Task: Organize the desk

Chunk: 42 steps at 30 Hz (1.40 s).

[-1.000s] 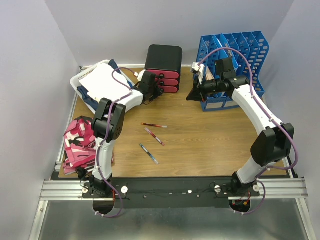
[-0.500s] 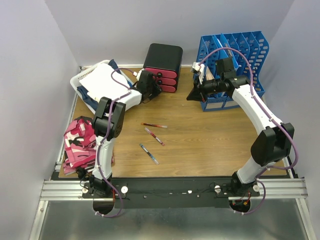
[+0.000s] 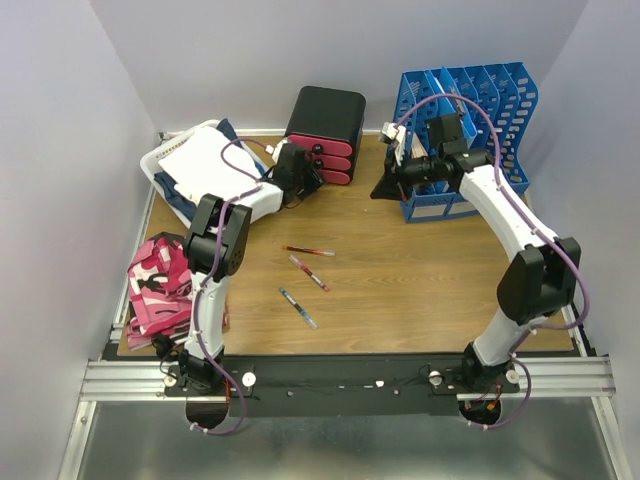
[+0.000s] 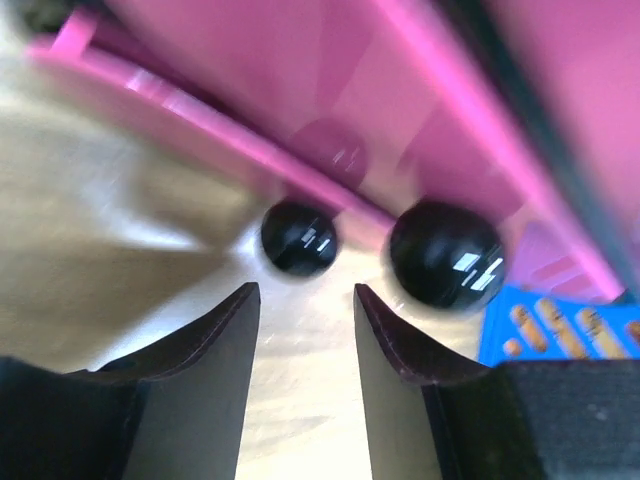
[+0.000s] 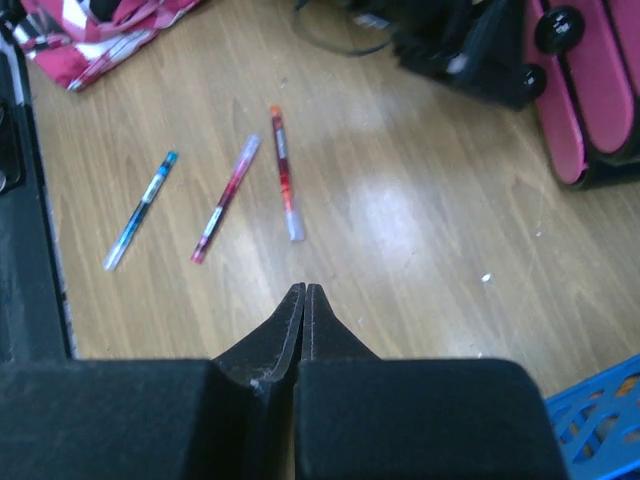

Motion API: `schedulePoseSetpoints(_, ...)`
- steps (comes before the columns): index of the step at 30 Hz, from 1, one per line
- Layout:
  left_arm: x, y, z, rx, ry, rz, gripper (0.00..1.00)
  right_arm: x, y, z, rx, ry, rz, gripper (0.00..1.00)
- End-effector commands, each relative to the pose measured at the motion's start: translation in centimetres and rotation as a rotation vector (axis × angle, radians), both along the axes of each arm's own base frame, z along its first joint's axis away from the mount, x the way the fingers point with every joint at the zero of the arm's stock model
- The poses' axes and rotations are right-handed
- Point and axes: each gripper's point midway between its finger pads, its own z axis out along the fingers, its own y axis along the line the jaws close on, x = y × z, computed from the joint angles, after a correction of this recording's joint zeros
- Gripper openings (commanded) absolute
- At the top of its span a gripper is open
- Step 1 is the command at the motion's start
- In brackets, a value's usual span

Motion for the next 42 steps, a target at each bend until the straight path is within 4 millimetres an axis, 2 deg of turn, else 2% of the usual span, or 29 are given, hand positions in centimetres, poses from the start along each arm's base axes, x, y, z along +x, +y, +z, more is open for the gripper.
schedulePoseSetpoints(1,-2.1,1.4,2.7,0.073,-0.074,-0.038,0.54,2.6,1.0,-1.1,-0.010,0.035,-0.016,0.08)
schedulePoseSetpoints(2,-2.6,1.6,4.4,0.076,-0.103,-0.045,0.55,3.7,1.3,-0.3,-0.021,0.007,-0.029,0.08)
schedulePoseSetpoints(3,-3.3,2.4,3.8,0.109,-0.095,-0.031,0.55,4.3,1.7,-0.8,-0.058,0.011,-0.053,0.08)
schedulePoseSetpoints(4,-3.7,2.8,4.1,0.136,-0.107,-0.042,0.56,5.3,2.1,-2.2,-0.079,0.034,-0.058,0.08)
schedulePoseSetpoints(5,-4.1,3.1,5.7,0.142,-0.136,-0.044,0.57,6.0,2.5,-2.3,-0.088,0.032,-0.073,0.08)
schedulePoseSetpoints(6,-4.9,3.5,5.3,0.160,-0.125,-0.051,0.57,7.5,3.1,-1.0,-0.099,-0.021,-0.104,0.08)
schedulePoseSetpoints(7,-5.2,4.0,5.7,0.182,-0.134,-0.050,0.57,8.6,3.5,-2.4,-0.119,-0.011,-0.112,0.08)
schedulePoseSetpoints(8,-5.6,4.3,7.0,0.199,-0.162,-0.058,0.58,9.5,3.9,-2.4,-0.127,-0.024,-0.133,0.08)
schedulePoseSetpoints(9,-6.2,4.7,6.7,0.219,-0.156,-0.063,0.59,11.0,4.7,-0.7,-0.113,-0.080,-0.156,0.08)
schedulePoseSetpoints(10,-6.5,5.1,6.9,0.234,-0.162,-0.061,0.60,11.4,5.3,-0.5,-0.098,-0.084,-0.150,0.09)
schedulePoseSetpoints(11,-6.7,5.5,7.9,0.248,-0.185,-0.063,0.60,12.2,5.9,-1.6,-0.096,-0.065,-0.148,0.09)
schedulePoseSetpoints(13,-7.2,5.8,7.9,0.263,-0.182,-0.065,0.62,13.4,7.3,-0.5,-0.045,-0.069,-0.170,0.07)
schedulePoseSetpoints(14,-7.3,5.9,8.5,0.265,-0.194,-0.065,0.62,14.0,7.9,-1.8,-0.039,-0.042,-0.181,0.05)
schedulePoseSetpoints(17,-7.6,5.8,8.8,0.258,-0.201,-0.076,0.65,15.8,9.0,-2.6,-0.029,-0.050,-0.257,0.02)
schedulePoseSetpoints(18,-7.5,5.6,9.0,0.252,-0.208,-0.080,0.65,16.9,9.0,-3.6,-0.060,-0.073,-0.309,0.00)
schedulePoseSetpoints(20,-7.4,5.4,8.9,0.245,-0.208,-0.084,0.66,18.4,8.2,-4.3,-0.092,-0.088,-0.415,0.00)
schedulePoseSetpoints(23,-6.9,4.8,9.0,0.225,-0.220,-0.098,0.66,20.8,5.8,-4.5,-0.152,-0.151,-0.590,0.01)
schedulePoseSetpoints(24,-6.6,4.5,9.2,0.211,-0.234,-0.104,0.66,22.0,4.0,-4.8,-0.184,-0.186,-0.695,0.01)
schedulePoseSetpoints(26,-6.3,4.0,8.3,0.192,-0.222,-0.113,0.66,22.9,2.1,-3.9,-0.190,-0.229,-0.808,0.01)
schedulePoseSetpoints(27,-5.8,3.6,8.7,0.177,-0.241,-0.111,0.66,23.5,0.6,-4.3,-0.219,-0.264,-0.896,0.01)
schedulePoseSetpoints(29,-5.5,2.7,7.5,0.139,-0.220,-0.131,0.66,23.9,-0.8,-3.8,-0.234,-0.294,-0.963,0.00)
schedulePoseSetpoints(30,-5.0,2.2,7.9,0.119,-0.231,-0.136,0.68,24.3,-1.9,-3.7,-0.250,-0.309,-1.007,0.00)
schedulePoseSetpoints(32,-4.5,1.4,6.6,0.100,-0.207,-0.154,0.73,24.2,-2.5,-3.9,-0.259,-0.301,-1.020,0.01)
schedulePoseSetpoints(34,-3.7,0.7,6.8,0.075,-0.213,-0.150,0.73,23.8,-2.9,-4.9,-0.271,-0.273,-0.999,0.01)
schedulePoseSetpoints(35,-3.5,0.3,6.1,0.069,-0.201,-0.154,0.73,23.5,-2.8,-4.9,-0.268,-0.268,-0.988,0.01)
schedulePoseSetpoints(37,-2.7,-0.7,6.7,0.048,-0.214,-0.158,0.73,22.6,-1.9,-3.6,-0.229,-0.271,-0.928,0.01)
schedulePoseSetpoints(38,-2.3,-0.9,5.7,0.053,-0.199,-0.155,0.73,21.8,-1.7,-4.3,-0.233,-0.255,-0.892,0.01)
schedulePoseSetpoints(39,-1.8,-1.5,6.1,0.046,-0.207,-0.154,0.73,21.1,-1.3,-2.7,-0.202,-0.268,-0.859,0.01)
schedulePoseSetpoints(42,-0.7,-2.0,4.9,0.019,-0.195,-0.106,0.70,17.5,2.1,-2.5,-0.141,-0.211,-0.567,0.04)
